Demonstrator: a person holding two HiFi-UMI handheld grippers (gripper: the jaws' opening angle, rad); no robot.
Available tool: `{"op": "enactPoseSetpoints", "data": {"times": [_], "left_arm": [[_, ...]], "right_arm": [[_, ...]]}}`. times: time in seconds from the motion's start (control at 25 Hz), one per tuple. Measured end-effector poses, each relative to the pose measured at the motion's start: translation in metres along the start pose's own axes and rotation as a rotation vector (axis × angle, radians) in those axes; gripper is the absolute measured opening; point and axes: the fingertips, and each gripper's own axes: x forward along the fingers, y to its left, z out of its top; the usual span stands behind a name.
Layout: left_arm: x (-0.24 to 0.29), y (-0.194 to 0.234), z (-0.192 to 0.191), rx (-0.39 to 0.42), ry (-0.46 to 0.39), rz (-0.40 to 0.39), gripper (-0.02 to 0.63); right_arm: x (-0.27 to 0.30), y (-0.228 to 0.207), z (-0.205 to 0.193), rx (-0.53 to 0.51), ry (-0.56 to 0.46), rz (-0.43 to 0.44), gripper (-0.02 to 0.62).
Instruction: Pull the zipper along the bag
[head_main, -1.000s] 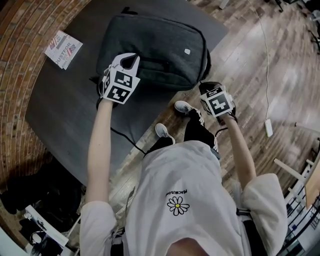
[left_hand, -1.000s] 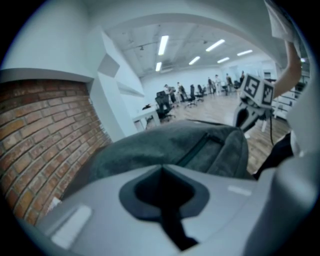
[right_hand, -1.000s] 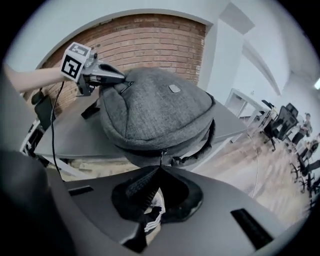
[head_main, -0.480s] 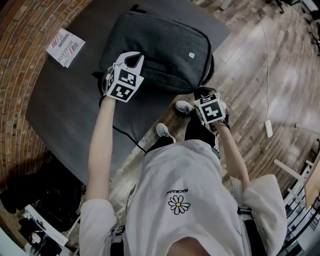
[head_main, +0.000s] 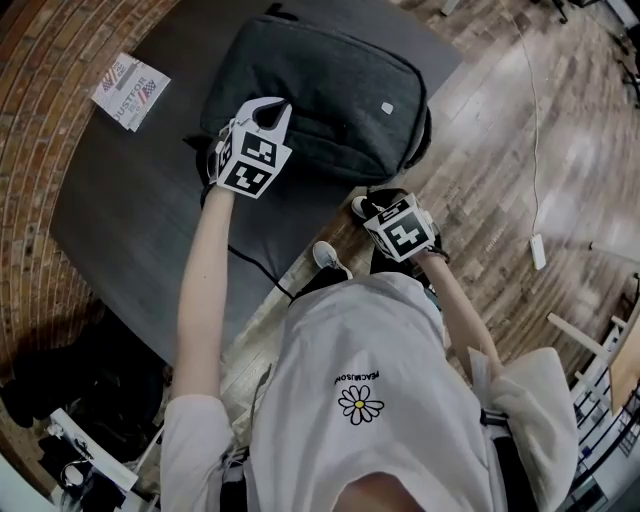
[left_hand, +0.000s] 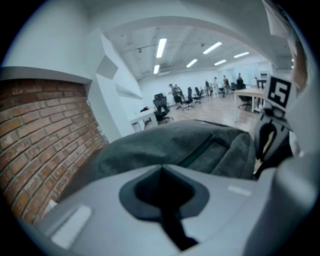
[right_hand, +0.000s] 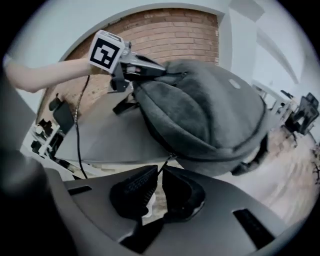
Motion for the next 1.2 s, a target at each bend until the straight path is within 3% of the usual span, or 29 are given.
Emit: {"op": "enactPoseSetpoints", "data": {"times": [0.08,0.36,0.44,0.56,0.76,0.92,1.2], "left_arm": [[0.001,-0.001,0.001,0.004,-0.002,-0.006,0.003],[0.004,0.005,0.0,0.039,-0.022,0.005,0.003],[0.004,0.008,0.002,0.042,-0.033,-0.013,0.003],[-0.008,0.013,0.002,0.015,-0.042,-0.049,0.003],[-0.031,0.037,-0.017,-0.038,-0.037,0.059,0.002],[-0.021,0.037,-0.022,-0.125,-0.038,0.022,0.0],[-0.018,0.033,-0.026,-0.124,-0.042,-0.008,-0.002]], "right_arm": [[0.013,0.021,0.016,-0.022,-0.027,0.059,0.028],[0.033,0.049,0.049,-0.018,-0.07,0.049,0.031],[0.035,0.046,0.051,0.027,-0.067,0.035,0.015],[0.034,0.037,0.043,0.072,-0.064,0.014,0.002],[0.031,0.035,0.043,0.051,-0.051,0.011,0.0],[0.032,0.039,0.046,0.037,-0.033,0.006,0.002],[0.043,0.058,0.063,-0.026,-0.021,0.015,0.009]]}}
